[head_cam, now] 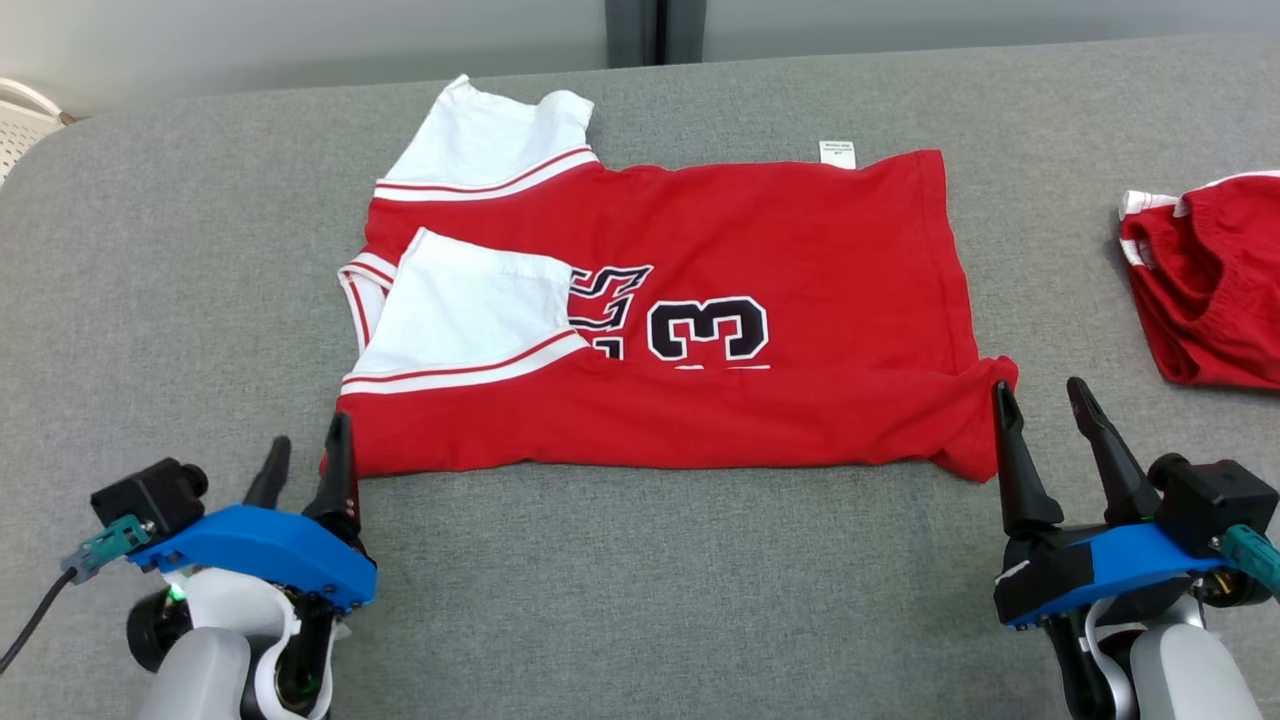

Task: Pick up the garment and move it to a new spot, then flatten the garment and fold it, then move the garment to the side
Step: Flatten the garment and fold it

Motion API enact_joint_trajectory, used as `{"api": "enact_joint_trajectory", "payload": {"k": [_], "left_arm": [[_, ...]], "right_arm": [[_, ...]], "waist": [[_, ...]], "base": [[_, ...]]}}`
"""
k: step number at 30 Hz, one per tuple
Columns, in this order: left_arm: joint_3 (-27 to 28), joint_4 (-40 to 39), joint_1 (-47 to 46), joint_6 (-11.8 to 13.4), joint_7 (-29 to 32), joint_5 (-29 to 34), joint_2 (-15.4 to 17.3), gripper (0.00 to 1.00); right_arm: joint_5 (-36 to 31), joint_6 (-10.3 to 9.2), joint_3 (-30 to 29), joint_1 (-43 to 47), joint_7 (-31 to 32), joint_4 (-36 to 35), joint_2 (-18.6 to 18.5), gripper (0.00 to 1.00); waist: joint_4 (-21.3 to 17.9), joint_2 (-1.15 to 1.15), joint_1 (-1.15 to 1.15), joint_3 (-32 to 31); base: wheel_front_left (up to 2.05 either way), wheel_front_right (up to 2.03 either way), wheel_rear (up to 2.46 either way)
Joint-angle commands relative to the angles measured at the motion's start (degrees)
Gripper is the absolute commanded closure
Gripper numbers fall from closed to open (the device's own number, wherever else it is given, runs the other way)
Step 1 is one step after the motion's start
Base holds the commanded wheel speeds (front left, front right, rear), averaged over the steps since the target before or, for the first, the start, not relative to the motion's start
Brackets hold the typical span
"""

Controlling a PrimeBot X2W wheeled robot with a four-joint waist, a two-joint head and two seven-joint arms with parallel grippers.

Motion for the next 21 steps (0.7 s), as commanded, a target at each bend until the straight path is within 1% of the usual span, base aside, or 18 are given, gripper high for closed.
{"api": "enact_joint_trajectory", "payload": {"k": [1, 5, 8, 10, 13, 14, 15, 17, 19, 20, 21], "left_arm": [[0.2, -0.4, 0.7, 0.6, 1.3, -1.0, -0.5, 0.00], [0.3, 0.1, 1.7, 3.2, 5.2, -2.5, -1.0, 0.00], [1.1, 0.6, 1.8, 5.1, 6.3, -3.1, -1.2, 0.00], [1.3, 0.7, 1.9, 5.4, 6.6, -3.6, -1.4, 0.00], [2.0, 0.9, 1.6, 5.1, 7.1, -5.4, -2.2, 0.00], [2.2, 1.0, 1.3, 5.0, 7.1, -5.9, -2.4, 0.12], [2.3, 1.2, 0.9, 4.8, 7.1, -6.1, -2.6, 0.49], [2.4, 1.5, 0.3, 4.4, 7.3, -6.6, -2.9, 0.78], [2.9, 2.0, -0.6, 4.1, 6.8, -7.4, -3.4, 0.98], [3.1, 2.3, -1.0, 4.1, 6.6, -7.7, -3.5, 1.00], [3.2, 2.8, -1.4, 3.9, 6.5, -7.9, -3.6, 1.00]], "right_arm": [[-0.3, 0.03, 0.0, 0.7, 0.4, -0.5, -0.1, 0.00], [-0.6, 0.03, 0.3, 0.7, 1.2, -0.9, -0.1, 0.00], [-0.6, 0.03, 0.3, 0.5, 1.4, -0.8, -0.1, 0.00], [-0.7, 0.03, 0.4, 0.4, 1.6, -0.5, -0.1, 0.00], [-1.0, 0.03, 0.5, 0.2, 2.4, 0.2, -0.1, 0.00], [-1.1, 0.03, 0.4, 0.0, 2.7, 0.5, -0.1, 0.00], [-1.3, 0.03, 0.3, -0.3, 3.1, 1.0, -0.1, 0.00], [-1.5, 0.03, 0.2, -0.9, 4.2, 2.4, -0.1, 0.00], [-0.8, 0.03, -0.2, -2.0, 5.1, 4.1, -0.1, 0.00], [-0.5, 0.03, -0.5, -2.5, 5.3, 5.1, -0.1, 0.00], [-0.2, 0.03, -0.7, -3.1, 5.5, 6.3, -0.1, 0.00]], "waist": [[-0.1, 0.00, 0.01, 0.1], [-0.5, 0.00, 0.01, 0.6], [-0.9, 0.00, 0.01, 0.8], [-1.1, 0.00, 0.01, 0.9], [-1.3, 0.00, 0.01, 1.0], [-1.4, 0.00, 0.01, 1.1], [-1.4, 0.00, 0.01, 1.2], [-1.4, 0.00, 0.01, 1.3], [-1.3, 0.00, 0.01, 1.5], [-1.2, 0.00, 0.01, 1.6], [-1.2, 0.00, 0.01, 1.7]], "base": [[0.00, 0.00, 0.00], [0.00, 0.00, 0.00], [0.00, 0.00, 0.00], [0.00, 0.00, 0.00], [0.00, 0.00, 0.00], [0.00, 0.00, 0.00], [0.00, 0.00, 0.00], [0.00, 0.00, 0.00], [0.00, 0.00, 0.00], [0.00, 0.00, 0.00], [0.00, 0.00, 0.00]]}}
